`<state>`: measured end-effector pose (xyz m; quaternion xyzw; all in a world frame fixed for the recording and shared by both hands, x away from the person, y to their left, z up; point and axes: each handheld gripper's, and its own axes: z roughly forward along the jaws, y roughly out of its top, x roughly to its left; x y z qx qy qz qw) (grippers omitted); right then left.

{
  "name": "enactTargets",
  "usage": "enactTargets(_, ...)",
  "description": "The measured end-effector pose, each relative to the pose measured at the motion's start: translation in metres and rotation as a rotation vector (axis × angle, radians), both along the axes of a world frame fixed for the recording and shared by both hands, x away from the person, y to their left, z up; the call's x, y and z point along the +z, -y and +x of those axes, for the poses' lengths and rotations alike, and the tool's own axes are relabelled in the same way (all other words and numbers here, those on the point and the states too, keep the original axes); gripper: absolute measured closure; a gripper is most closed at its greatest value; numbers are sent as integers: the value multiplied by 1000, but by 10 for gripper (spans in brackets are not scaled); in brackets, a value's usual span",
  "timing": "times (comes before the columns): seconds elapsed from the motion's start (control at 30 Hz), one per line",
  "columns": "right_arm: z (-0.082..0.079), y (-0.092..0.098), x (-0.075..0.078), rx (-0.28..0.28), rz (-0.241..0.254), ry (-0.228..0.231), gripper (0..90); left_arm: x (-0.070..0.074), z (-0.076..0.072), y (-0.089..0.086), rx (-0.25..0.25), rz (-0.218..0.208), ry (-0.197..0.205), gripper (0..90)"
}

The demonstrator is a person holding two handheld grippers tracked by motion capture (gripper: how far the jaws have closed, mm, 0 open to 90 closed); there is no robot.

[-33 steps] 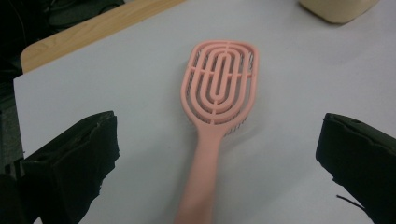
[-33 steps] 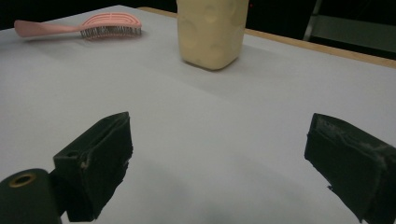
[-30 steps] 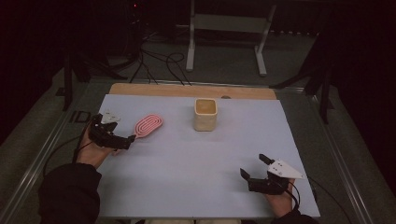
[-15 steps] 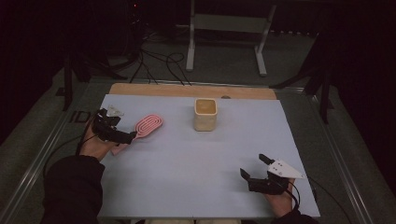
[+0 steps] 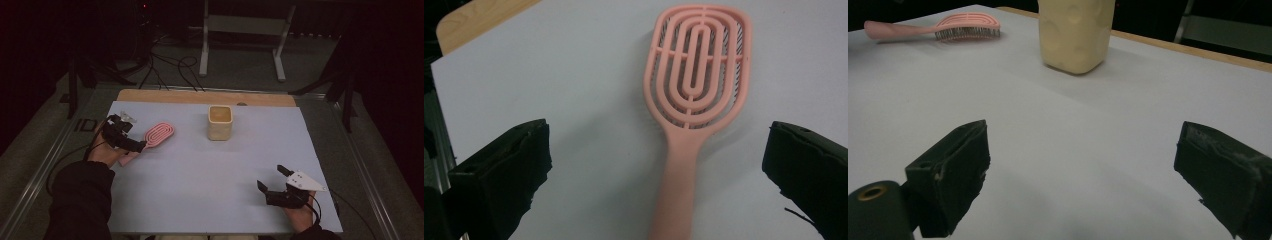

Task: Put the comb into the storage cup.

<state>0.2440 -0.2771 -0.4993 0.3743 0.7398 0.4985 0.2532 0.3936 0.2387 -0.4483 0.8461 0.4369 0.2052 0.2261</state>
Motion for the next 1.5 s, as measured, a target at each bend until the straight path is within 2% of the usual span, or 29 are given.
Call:
enactTargets(0.17,0,0,0,-1,1,0,75,-7,4,3,-1,26,-27,1)
enactTargets(0.33,0,0,0,-1,-1,-1,75,-11,6,5,-2,38,-31,1)
enactTargets(0.43,0,0,0,0,-1,-2,75,-13,8,7,-6,55,-47,1)
enactTargets(0.6,1,0,0,0,-4,-3,75,-18,11,9,-4,60,-67,1)
enactTargets(1.03,1,-1,-1,0,-12,-4,75,-30,19,12,11,90,-144,22)
enactTargets(1.2,2,-1,-1,0,-15,-9,75,-32,21,12,16,89,-180,36)
enactTargets(1.33,2,-1,-1,-4,-15,-12,75,-34,23,14,25,98,-204,82)
enactTargets(1.4,2,-1,-1,-3,-16,-13,75,-35,24,16,22,112,-217,164)
enactTargets(1.47,2,-1,-2,-3,-16,-13,75,-36,24,18,13,126,-233,178)
enactTargets(1.5,2,-1,-2,-3,-16,-13,75,-36,24,19,7,133,-238,232)
